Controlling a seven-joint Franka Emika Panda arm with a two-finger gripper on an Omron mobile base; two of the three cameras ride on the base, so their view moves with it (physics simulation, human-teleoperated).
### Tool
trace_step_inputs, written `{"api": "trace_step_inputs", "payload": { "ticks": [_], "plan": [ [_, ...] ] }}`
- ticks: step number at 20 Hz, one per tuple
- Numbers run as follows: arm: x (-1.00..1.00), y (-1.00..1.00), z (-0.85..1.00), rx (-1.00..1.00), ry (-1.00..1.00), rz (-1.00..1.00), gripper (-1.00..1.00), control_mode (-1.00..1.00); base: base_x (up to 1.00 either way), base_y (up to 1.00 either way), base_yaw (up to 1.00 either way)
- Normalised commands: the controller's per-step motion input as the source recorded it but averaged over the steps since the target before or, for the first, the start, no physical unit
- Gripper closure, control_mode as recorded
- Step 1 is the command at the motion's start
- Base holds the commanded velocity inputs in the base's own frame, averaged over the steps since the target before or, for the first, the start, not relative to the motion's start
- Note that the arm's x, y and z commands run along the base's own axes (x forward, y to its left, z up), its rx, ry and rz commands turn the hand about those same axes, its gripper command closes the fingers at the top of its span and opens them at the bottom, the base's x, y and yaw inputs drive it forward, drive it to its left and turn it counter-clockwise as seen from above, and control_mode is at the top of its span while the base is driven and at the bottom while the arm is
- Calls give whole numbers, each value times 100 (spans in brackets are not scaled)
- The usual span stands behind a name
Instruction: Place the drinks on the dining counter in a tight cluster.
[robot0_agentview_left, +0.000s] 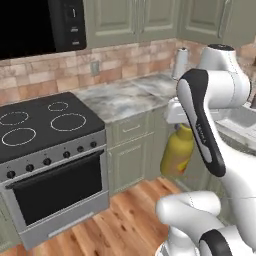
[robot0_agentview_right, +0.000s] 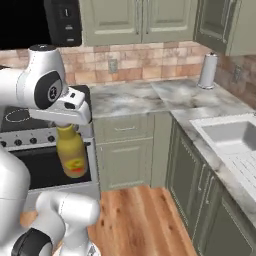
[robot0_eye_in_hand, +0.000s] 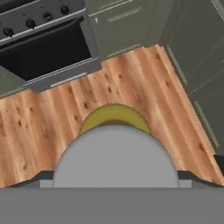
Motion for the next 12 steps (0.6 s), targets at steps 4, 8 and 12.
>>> {"api": "trace_step_inputs", "payload": {
  "ticks": [4,8,12],
  "plan": [
    [0,0,0,0,0,0,100,100,-54,52,74],
    [0,0,0,0,0,0,100,100,-45,60,80],
    [0,0,0,0,0,0,100,100,-21,68,89]
  ]
}}
